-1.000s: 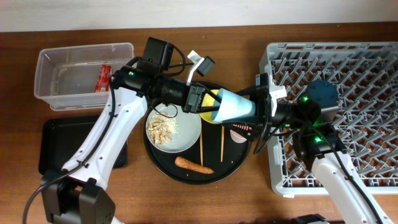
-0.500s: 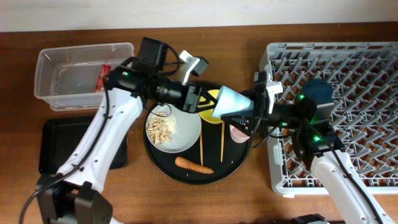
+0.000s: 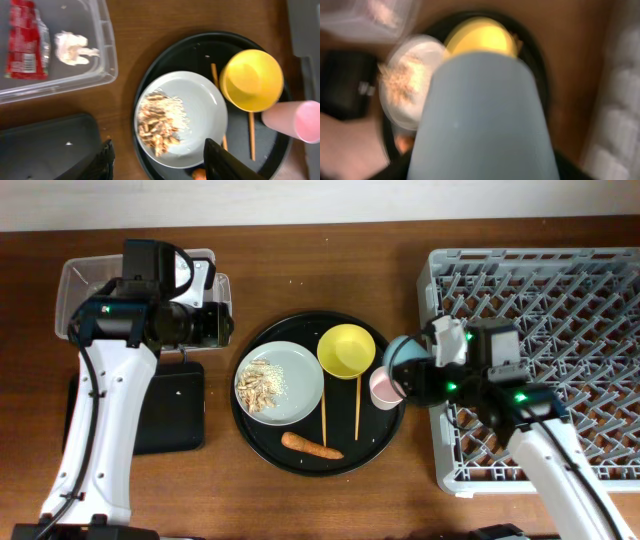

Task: Sort waste into correct bins and load items into the dishwasher rack
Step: 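Carry the blue cup with the right gripper and place it in the rack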

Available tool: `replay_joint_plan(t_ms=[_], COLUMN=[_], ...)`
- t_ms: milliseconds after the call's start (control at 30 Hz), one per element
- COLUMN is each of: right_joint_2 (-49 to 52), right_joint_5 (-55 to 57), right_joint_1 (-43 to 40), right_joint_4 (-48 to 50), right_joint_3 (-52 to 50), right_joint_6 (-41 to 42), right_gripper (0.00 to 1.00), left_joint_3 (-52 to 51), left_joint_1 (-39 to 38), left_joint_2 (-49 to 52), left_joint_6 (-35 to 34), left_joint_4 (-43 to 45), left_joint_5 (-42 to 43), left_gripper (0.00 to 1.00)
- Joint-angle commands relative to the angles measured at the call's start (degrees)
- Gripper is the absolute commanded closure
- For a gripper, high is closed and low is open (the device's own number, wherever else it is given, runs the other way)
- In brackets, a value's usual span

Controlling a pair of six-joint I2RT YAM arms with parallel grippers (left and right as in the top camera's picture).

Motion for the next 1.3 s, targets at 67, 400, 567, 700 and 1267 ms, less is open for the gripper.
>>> replay_joint_plan(t_ms=[67,400,567,700,1267], right_joint_2=[-1.9,2.5,10.4,15.9,26.3], right_joint_5=[22.1,24.6,24.6,24.5,24.5], right_joint_1=[-4.3,-35.4,-45.9,-50.4,-58.2], right_joint_4=[-21.9,-31.5,-30.8,-29.4,-25.7], right_joint_3=[20.0,25.2,25.2,25.2,25.2], right_joint_6=[-2.5,-6.6,-6.6,-6.6,-3.5], right_gripper=[0.42,0.42,0.42,0.41,0.36], left_joint_3=[0.6,0.6,0.6,0.6,0.6], left_joint_1=[0.4,0.4,0.4,0.4,0.4], left_joint_2=[-0.5,-0.5,-0.5,-0.5,-0.5], left_joint_6=[-0.3,-0.3,-0.3,-0.3,-0.3], left_joint_4=[0.0,0.0,0.0,-0.1,-0.7], left_joint_5=[-2.6,-2.6,-2.5,-2.5,-2.5], left_gripper=[0.43,0.43,0.43,0.43,0.43])
